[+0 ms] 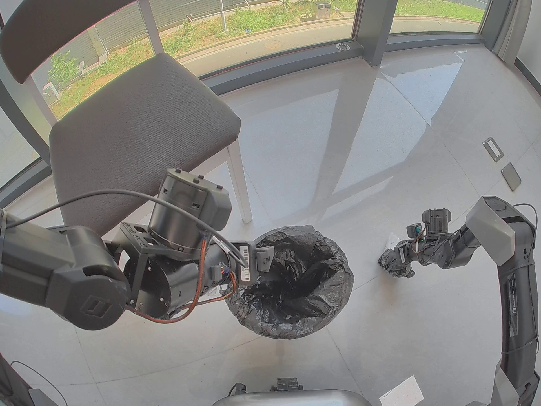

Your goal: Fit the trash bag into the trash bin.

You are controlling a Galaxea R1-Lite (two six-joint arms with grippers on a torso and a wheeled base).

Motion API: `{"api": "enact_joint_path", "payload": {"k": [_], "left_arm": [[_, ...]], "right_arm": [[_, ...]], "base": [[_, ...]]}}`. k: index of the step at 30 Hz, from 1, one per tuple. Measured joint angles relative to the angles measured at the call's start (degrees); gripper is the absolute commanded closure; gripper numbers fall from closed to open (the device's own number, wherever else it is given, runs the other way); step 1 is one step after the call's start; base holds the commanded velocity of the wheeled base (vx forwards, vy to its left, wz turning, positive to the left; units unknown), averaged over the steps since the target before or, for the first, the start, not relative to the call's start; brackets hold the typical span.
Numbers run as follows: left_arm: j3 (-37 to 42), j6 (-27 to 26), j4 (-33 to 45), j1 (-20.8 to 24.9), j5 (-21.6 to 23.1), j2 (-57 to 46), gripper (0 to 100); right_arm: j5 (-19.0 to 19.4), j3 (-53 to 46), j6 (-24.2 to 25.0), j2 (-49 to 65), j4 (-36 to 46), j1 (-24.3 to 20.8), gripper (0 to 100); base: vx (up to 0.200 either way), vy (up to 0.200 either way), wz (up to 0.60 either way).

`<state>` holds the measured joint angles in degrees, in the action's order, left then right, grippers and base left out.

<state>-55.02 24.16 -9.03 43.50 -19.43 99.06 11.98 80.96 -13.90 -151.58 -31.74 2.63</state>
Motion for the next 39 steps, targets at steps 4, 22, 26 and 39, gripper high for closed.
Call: {"api": "enact_joint_path", "payload": {"k": [4,22,26,39], "left_arm": [[0.0,0.0,0.0,0.0,0.0,0.2,0],[0.0,-0.3,0.0,0.6,-0.4,1.7,0],[0.1,-0.3,-0.1,0.9,-0.4,2.2,0],[0.1,-0.6,-2.0,2.7,-0.5,3.6,0]], "right_arm": [[0.0,-2.0,-0.2,2.1,-0.1,0.0,100],[2.4,-26.4,0.0,42.1,4.0,-5.5,100],[3.6,-28.9,0.2,53.5,12.2,-10.4,100],[6.3,-34.4,0.9,70.9,26.7,-33.5,100]], "base": [[0.0,0.0,0.0],[0.0,0.0,0.0],[0.0,0.0,0.0],[0.0,0.0,0.0]]}}
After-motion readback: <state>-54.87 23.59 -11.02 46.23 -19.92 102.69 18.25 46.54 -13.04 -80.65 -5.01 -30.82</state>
